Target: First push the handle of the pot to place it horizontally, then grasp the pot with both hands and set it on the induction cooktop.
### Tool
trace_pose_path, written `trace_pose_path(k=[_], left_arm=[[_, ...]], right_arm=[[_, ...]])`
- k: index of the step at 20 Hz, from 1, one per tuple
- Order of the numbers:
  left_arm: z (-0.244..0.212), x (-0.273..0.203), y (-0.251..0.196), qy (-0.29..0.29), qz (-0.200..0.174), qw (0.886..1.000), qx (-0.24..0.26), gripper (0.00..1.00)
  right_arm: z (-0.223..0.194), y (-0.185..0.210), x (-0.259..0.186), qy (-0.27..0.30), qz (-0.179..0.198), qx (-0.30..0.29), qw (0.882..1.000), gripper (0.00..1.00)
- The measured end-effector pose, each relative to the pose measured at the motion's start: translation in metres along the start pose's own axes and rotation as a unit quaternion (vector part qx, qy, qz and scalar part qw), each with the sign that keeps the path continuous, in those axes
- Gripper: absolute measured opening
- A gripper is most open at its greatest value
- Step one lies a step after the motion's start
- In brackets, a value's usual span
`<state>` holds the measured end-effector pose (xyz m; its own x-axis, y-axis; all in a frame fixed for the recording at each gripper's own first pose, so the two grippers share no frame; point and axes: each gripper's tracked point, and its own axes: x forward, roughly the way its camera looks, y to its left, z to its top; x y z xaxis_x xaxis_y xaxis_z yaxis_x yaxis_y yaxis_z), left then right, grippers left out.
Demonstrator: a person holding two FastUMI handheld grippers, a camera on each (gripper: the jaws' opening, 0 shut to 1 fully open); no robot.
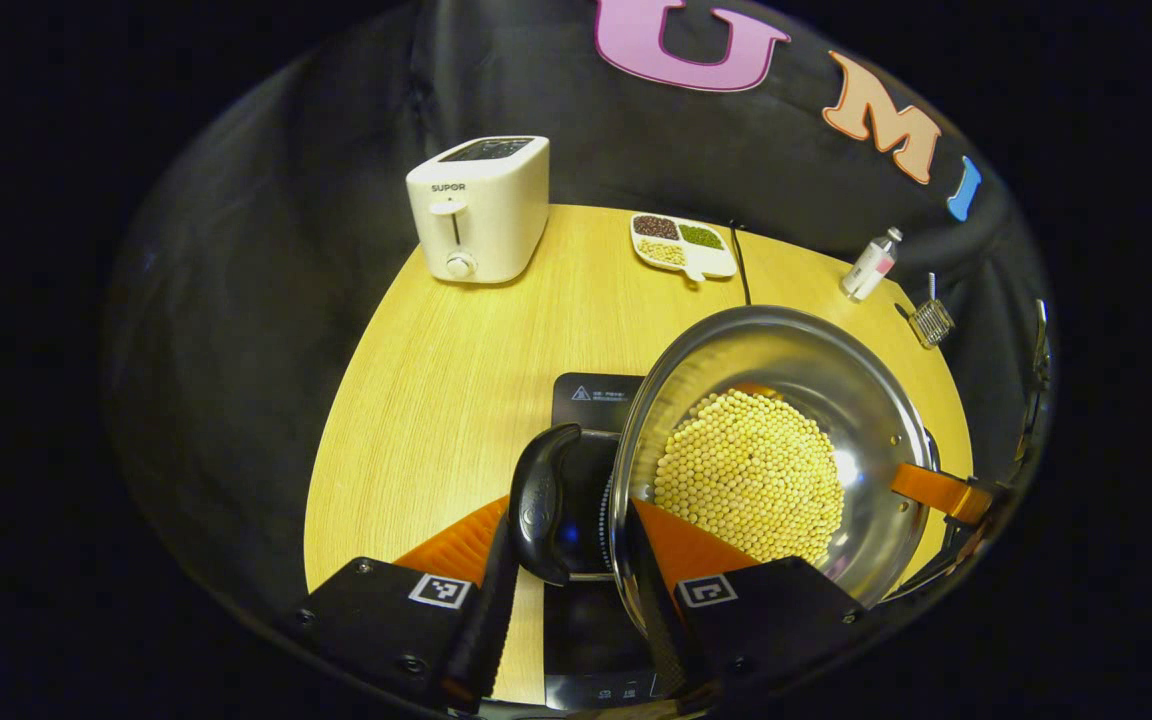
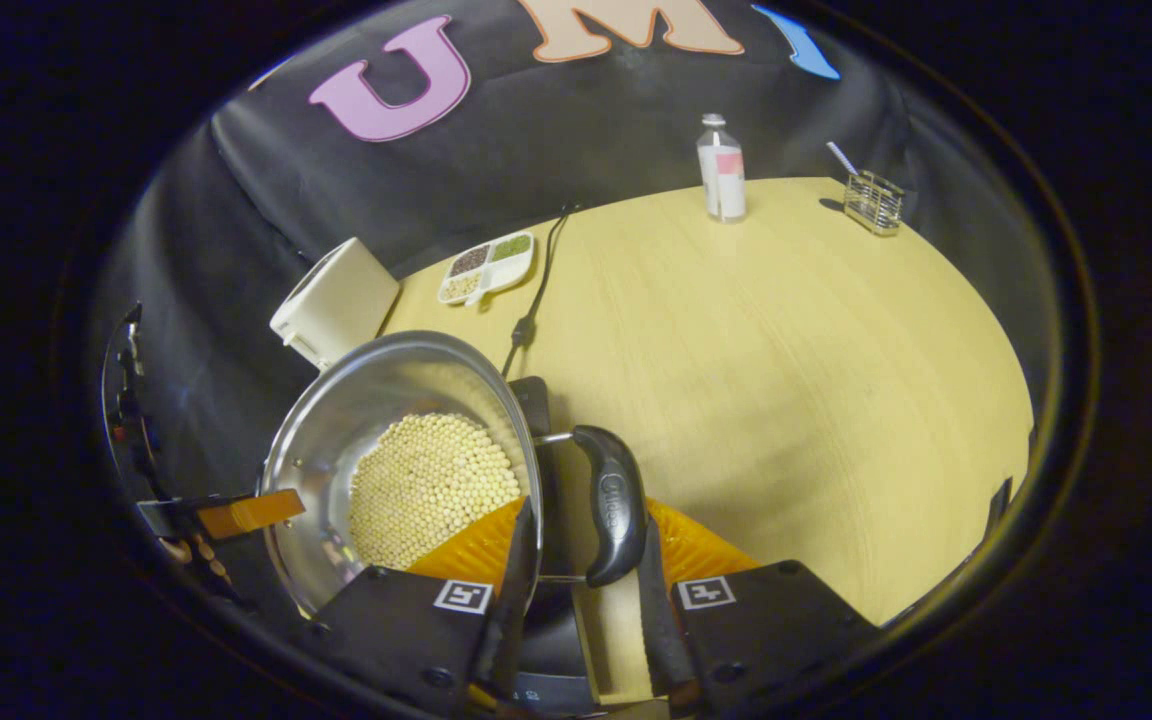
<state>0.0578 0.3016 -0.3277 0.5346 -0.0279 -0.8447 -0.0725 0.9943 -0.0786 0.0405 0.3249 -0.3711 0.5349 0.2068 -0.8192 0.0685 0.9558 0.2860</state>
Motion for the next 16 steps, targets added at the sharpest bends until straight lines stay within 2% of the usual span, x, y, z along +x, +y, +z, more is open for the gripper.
trace_pose_path(k=[1,11,12,16], left_arm=[[-0.001,0.000,0.003,0.000,0.000,1.000,-0.002,0.63],[0.000,0.002,0.021,0.001,-0.011,1.000,0.007,0.60],[-0.001,0.003,0.021,0.001,-0.012,1.000,0.010,0.61],[-0.002,0.003,0.022,0.003,-0.012,1.000,0.012,0.64]], right_arm=[[-0.001,0.003,0.000,0.000,0.001,-0.002,1.000,0.53],[-0.010,0.020,-0.002,0.003,0.005,-0.006,1.000,0.52],[-0.010,0.020,-0.003,0.002,0.006,-0.007,1.000,0.46],[-0.009,0.019,-0.003,0.002,0.007,-0.004,1.000,0.46]])
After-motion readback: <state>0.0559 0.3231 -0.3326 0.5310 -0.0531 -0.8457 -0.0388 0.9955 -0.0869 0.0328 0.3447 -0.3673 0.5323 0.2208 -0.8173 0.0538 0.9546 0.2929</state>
